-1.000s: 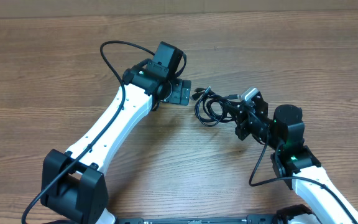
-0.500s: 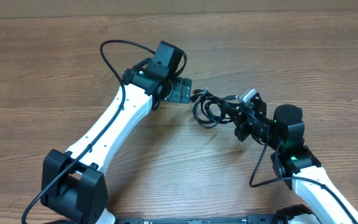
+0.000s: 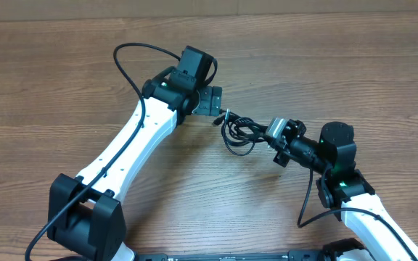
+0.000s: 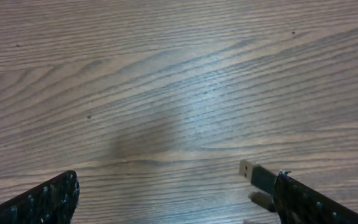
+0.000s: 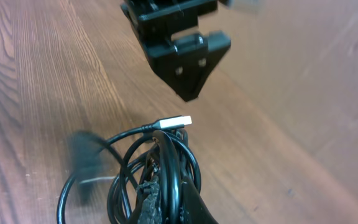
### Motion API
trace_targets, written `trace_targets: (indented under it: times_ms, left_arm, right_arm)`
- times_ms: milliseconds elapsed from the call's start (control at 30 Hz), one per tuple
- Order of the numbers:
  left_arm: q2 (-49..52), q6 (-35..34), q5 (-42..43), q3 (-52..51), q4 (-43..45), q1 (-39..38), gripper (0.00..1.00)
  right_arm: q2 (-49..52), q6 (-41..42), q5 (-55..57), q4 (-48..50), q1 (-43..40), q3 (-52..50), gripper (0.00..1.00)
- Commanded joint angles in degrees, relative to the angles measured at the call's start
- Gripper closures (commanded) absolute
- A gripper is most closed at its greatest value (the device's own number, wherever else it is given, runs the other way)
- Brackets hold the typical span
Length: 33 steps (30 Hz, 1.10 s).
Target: Untangle cables
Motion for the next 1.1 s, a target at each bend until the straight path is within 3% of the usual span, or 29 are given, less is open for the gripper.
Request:
trace_targets:
  times_ms: [0,400,467,533,667,833,967,1067]
  left_arm:
    - [-0.66,-0.44,-1.33,0.76,0.33,0.57,0.0]
    - [-0.66,-0.37,0.17,0.76,1.27,0.57,0.0]
    - [-0.66,-0.33,1.66,0.76,1.18,0.57,0.08]
    - [-0.66,-0.33,5.92,0.76,1.27,0.57,0.26]
    - [-0.66,0.9,16.37,0.76,0.83,0.57,0.3]
    - [-0.66,11.96,25.9,0.76,-1.68,0.55,0.34]
    - [-0.66,24.57,34.95,0.76,-4.55,0.52,0.35]
    - [-0.66,30.97,35.71,0.76,-7.02,0.5,0.31]
  right_arm:
    - [-0.42,-6.4,-2.34,2.12,0.13,1.51,0.96]
    - [0.63,-7.91,-2.43,3.82,0.13,1.51,0.96]
    - [0.87,-8.79,-1.62,3.87,0.13,1.51,0.96]
    - [1.51,-8.72,-0.04,3.98,0.13,1.51,0.96]
    - [3.19,-5.35,3.74,4.42,0.13,1.51,0.96]
    - [3.48,3.85,4.46,4.63,0.13,1.51,0.96]
    - [3.48,8.11,0.0,4.44,0.13,1.51,0.96]
    - [3.48,8.79,-4.11,3.23,0.17,1.51,0.96]
